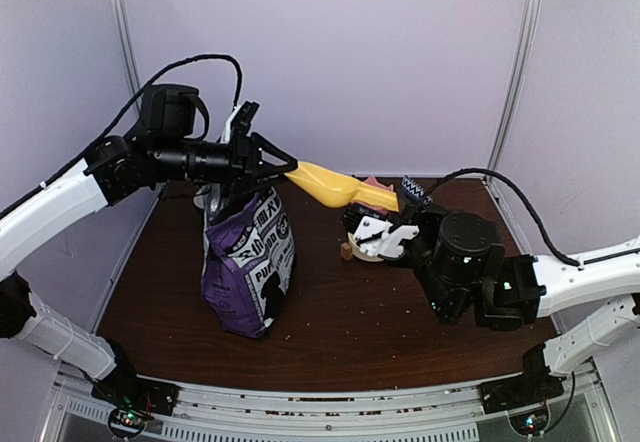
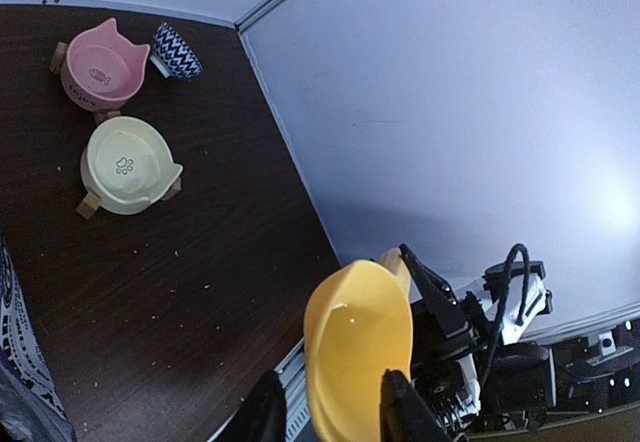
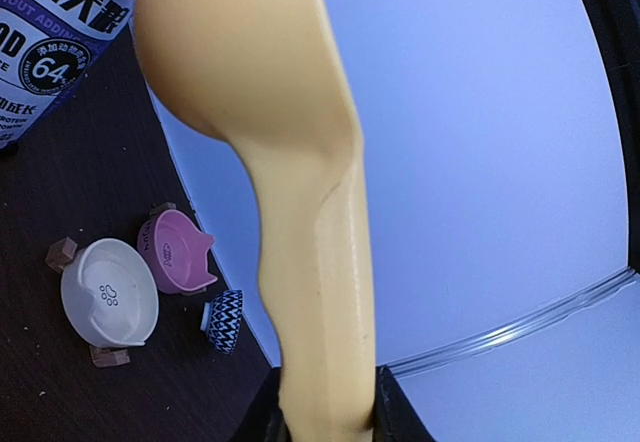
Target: Serve the pet food
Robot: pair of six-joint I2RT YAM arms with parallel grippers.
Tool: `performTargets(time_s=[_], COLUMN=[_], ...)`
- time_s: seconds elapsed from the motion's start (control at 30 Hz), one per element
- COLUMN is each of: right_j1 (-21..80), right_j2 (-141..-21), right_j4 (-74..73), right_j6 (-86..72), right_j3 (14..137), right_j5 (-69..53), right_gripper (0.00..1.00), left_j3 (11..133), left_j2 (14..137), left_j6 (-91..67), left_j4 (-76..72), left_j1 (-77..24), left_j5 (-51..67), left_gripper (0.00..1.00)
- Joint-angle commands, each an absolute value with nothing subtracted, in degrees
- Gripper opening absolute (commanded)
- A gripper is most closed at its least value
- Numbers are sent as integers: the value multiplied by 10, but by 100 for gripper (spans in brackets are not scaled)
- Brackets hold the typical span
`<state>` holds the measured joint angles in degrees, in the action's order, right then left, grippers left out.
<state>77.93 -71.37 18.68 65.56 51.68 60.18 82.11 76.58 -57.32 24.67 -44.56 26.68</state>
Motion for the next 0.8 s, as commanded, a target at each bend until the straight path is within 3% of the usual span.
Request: performTargets(time_s=[0.0, 0.23, 0.43, 0.5, 0.6, 0.77], right_j1=[782, 782, 782, 783, 784, 791], right_j2=[-701, -709, -709, -709, -706, -697], right_j4=[221, 228, 228, 227, 227, 229], right_j6=[660, 670, 671, 671, 672, 670], right_j3=[510, 505, 503, 502, 497, 489], right_j5=[599, 597, 597, 597, 591, 590], right_gripper=[0, 0, 0, 1, 18, 62], left_j3=[832, 829, 819, 817, 817, 820], left_j2=[768, 770, 763, 761, 759, 762], left_j6=[-559, -564, -575, -582, -590, -600], left_j4=[251, 248, 235, 223, 206, 177], left_j1=[-443, -443, -443, -443, -443, -443], left_j5=[291, 329, 344, 343, 336, 327], left_gripper=[30, 19, 0, 0, 0, 0])
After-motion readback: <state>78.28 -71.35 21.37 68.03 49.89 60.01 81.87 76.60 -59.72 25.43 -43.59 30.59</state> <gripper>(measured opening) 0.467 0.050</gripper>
